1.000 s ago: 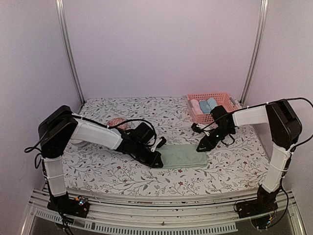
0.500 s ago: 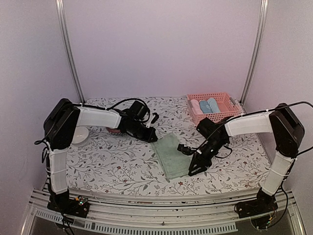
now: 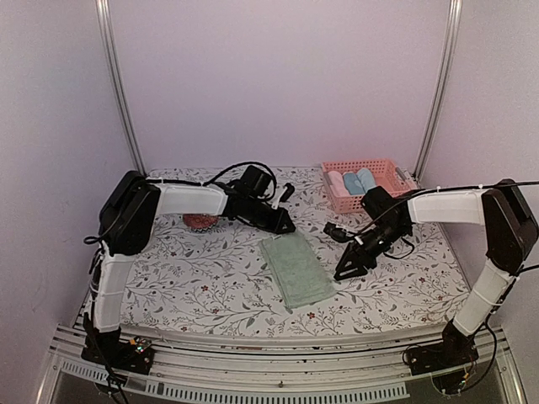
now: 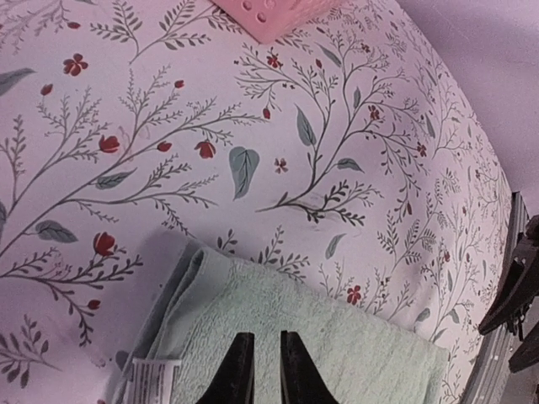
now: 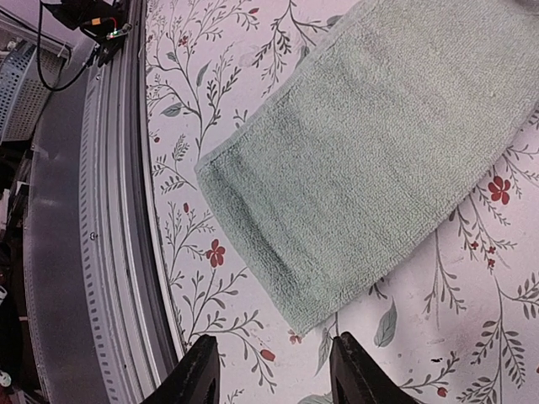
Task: Roll the towels
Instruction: Rotate the towel at the center of the board.
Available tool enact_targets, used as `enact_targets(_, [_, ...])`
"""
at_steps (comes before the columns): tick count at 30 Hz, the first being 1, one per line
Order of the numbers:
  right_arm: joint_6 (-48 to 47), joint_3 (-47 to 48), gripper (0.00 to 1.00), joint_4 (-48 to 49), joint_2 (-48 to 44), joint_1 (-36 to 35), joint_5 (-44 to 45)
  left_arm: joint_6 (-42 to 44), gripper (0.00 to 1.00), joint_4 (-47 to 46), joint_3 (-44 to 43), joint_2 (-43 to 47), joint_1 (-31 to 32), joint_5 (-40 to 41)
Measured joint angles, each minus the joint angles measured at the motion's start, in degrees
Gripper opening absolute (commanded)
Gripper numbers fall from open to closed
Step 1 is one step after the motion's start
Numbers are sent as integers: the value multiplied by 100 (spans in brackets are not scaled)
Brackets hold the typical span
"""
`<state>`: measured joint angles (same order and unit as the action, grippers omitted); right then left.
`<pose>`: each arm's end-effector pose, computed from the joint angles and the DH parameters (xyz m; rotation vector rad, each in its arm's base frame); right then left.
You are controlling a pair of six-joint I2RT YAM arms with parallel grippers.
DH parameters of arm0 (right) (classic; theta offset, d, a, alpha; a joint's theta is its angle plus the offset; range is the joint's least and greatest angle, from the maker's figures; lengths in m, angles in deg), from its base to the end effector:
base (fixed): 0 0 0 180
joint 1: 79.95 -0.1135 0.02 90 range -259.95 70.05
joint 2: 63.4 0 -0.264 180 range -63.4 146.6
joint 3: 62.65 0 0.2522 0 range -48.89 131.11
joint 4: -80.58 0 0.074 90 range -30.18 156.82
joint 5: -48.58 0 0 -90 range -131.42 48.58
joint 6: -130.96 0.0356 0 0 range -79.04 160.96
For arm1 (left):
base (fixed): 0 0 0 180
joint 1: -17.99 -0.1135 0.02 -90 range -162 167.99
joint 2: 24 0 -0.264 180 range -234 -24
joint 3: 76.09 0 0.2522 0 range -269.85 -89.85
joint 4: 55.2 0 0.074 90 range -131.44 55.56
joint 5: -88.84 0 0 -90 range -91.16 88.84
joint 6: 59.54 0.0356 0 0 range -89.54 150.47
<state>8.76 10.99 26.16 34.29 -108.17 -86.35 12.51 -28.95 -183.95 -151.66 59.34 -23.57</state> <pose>0.2573 0.1666 0.1751 -1.4606 2.2838 1.1098 0.3610 -0.3358 0.1601 0.7035 2.4103 -0.9305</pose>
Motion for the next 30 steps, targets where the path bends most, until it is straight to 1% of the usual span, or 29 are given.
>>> enact_targets(7, [4,-72,46,44,0,0,136,-136,15,-7,-1281,-1412,48,-323])
enact_targets(11, [2,-72,47,72,0,0,188,-70,17,122,-1766,-1655,138,-385])
enact_targets(15, [2,-72,46,81,0,0,256,116,21,251,-1845,-1637,219,-396])
enact_targets(17, [2,-72,46,81,0,0,273,243,25,313,-1803,-1545,243,-391])
enact_targets(19, [2,-72,46,83,0,0,284,365,27,317,-1545,-1244,269,-354])
enact_targets(21, [0,-72,46,85,0,0,286,468,27,216,-962,-647,317,-275])
enact_targets(26, [-2,-72,46,85,0,2,310,579,17,-385,673,1078,629,-267])
enact_targets(27, [-4,-72,45,87,0,4,326,592,14,-516,953,1340,732,-289])
enact_targets(30, [4,-72,43,105,0,22,498,645,12,-767,1775,1884,1110,-376])
